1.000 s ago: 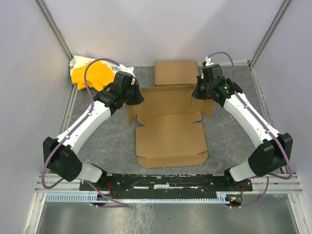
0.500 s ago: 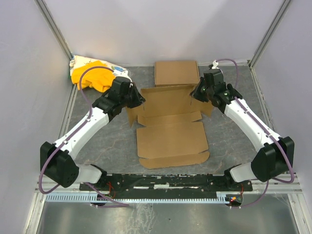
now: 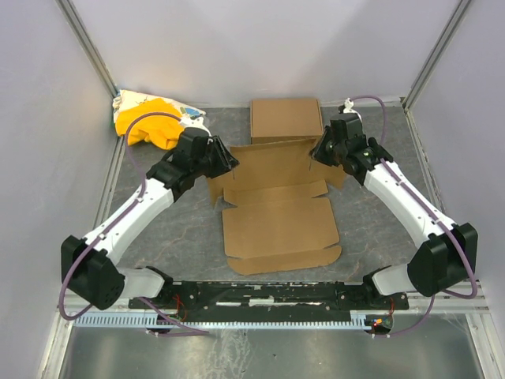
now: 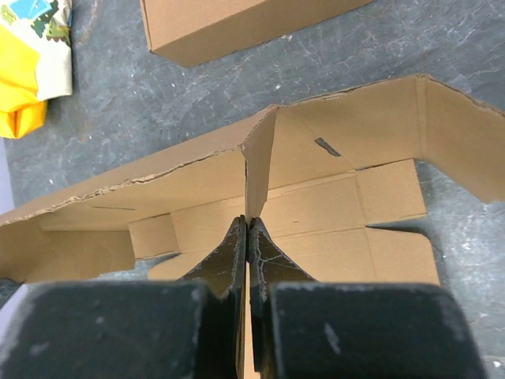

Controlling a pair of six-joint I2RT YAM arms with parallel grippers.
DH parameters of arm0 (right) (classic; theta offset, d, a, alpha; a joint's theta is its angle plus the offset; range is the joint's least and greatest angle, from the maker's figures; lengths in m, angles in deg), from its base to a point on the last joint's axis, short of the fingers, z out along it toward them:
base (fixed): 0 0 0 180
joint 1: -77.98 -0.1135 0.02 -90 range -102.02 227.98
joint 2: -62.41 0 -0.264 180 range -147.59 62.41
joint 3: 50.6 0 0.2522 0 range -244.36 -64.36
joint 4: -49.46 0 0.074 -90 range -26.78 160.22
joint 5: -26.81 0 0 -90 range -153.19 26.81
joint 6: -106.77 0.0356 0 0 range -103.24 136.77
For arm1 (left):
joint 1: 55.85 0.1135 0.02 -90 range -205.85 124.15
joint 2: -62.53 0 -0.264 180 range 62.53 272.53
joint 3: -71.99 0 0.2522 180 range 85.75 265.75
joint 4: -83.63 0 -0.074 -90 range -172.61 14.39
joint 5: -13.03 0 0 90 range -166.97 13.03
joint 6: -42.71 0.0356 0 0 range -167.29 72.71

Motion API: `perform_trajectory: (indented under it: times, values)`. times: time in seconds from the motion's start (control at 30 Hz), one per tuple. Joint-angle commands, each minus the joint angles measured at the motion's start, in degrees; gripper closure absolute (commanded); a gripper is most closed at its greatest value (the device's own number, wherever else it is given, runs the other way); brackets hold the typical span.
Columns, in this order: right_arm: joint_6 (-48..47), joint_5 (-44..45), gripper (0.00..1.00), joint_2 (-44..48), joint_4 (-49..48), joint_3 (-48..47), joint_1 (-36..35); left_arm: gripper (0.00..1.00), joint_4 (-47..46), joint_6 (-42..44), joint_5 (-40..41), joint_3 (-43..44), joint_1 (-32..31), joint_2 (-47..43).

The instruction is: Fold the paper box

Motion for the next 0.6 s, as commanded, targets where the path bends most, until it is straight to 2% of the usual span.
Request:
perform_trajectory:
  times: [0.0, 0.2, 0.37, 0.47, 0.57]
  values:
    - [-6.3, 1.1, 0.99, 3.5, 0.2, -0.5, 0.0, 0.54, 2.4, 1.8, 0.2, 0.5, -0.2, -5.7]
    - [-10.6, 0.8, 0.98, 4.8, 1.6, 0.5, 0.0, 0.52, 8.1, 4.3, 1.5, 2.4, -0.1, -10.6]
    - [-13.8, 0.4, 0.99, 5.5, 2.2, 1.7, 0.1, 0.52, 11.1, 6.8, 7.4, 6.3, -0.1, -13.9]
    - [-15.8, -0.8, 0.98, 6.0, 2.1, 3.2, 0.0, 0.51, 10.2, 8.5, 11.0, 9.9, -0.1, -13.0]
    - [-17.0, -1.8, 0.98, 6.7, 1.5, 5.2, 0.0, 0.51, 7.6, 9.4, 10.7, 13.0, -0.1, -9.1]
